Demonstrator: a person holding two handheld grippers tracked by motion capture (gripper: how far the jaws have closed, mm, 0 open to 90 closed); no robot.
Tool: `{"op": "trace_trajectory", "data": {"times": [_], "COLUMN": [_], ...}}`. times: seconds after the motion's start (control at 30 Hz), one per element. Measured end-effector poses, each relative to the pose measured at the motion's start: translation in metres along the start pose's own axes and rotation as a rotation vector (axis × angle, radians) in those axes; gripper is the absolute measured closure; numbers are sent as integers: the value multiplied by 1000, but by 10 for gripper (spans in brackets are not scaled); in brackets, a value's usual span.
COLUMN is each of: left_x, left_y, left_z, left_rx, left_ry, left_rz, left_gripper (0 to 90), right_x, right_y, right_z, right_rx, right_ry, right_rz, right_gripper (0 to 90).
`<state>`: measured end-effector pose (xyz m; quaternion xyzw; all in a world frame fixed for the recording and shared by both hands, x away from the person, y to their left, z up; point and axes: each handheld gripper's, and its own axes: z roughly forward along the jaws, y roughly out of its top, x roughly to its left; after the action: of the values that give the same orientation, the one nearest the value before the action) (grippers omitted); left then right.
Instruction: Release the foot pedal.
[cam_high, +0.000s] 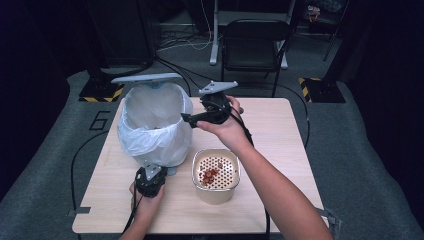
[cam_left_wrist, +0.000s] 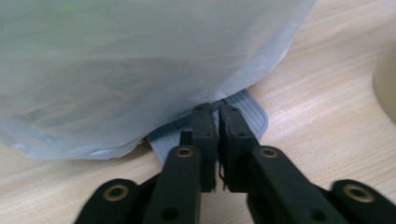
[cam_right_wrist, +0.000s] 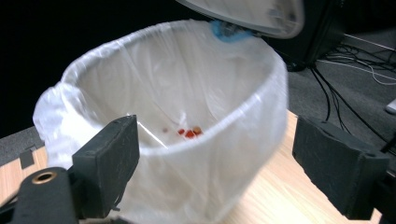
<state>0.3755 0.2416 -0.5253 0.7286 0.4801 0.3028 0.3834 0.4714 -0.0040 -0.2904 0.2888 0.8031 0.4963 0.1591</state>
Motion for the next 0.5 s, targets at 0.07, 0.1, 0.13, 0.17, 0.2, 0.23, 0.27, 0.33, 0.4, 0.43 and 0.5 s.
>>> {"op": "trace_trajectory", "data": {"times": [0.07,0.1,0.13,0.17,0.2,0.23,0.27,0.33,0.4,0.43,0.5], "left_x": [5,7,7,7,8,7,7,6,7,6,6], "left_y": [-1,-1,0,1,3,4,6,8,9,10,12], "left_z": [-1,-2,-4,-5,-7,-9,-9,-10,-12,-13,-15], "left_rx": [-10,-14,-5,-12,-8,-23,-27,-8,-3,2,21], "left_ry": [9,-11,-22,-26,-32,-34,-34,-57,-77,-82,-108], "left_rz": [-16,-50,-81,-105,-87,-80,-78,-94,-73,-67,-67], "left_gripper": [666,638,613,589,572,556,530,494,474,463,453], "right_x": [-5,-7,-9,-9,-11,-12,-14,-16,-20,-23,-26], "right_y": [-5,-8,-10,-12,-13,-15,-17,-21,-26,-30,-35], "right_z": [-7,-10,-13,-16,-18,-21,-23,-26,-29,-30,-34], "right_rx": [1,-2,-1,5,3,-4,-1,3,5,12,11], "right_ry": [-12,-19,-26,-32,-36,-35,-41,-51,-53,-52,-54], "right_rz": [5,-1,-11,-6,-8,-8,-20,-15,-16,-7,-4], "right_gripper": [150,151,152,152,155,163,165,169,174,176,194]}}
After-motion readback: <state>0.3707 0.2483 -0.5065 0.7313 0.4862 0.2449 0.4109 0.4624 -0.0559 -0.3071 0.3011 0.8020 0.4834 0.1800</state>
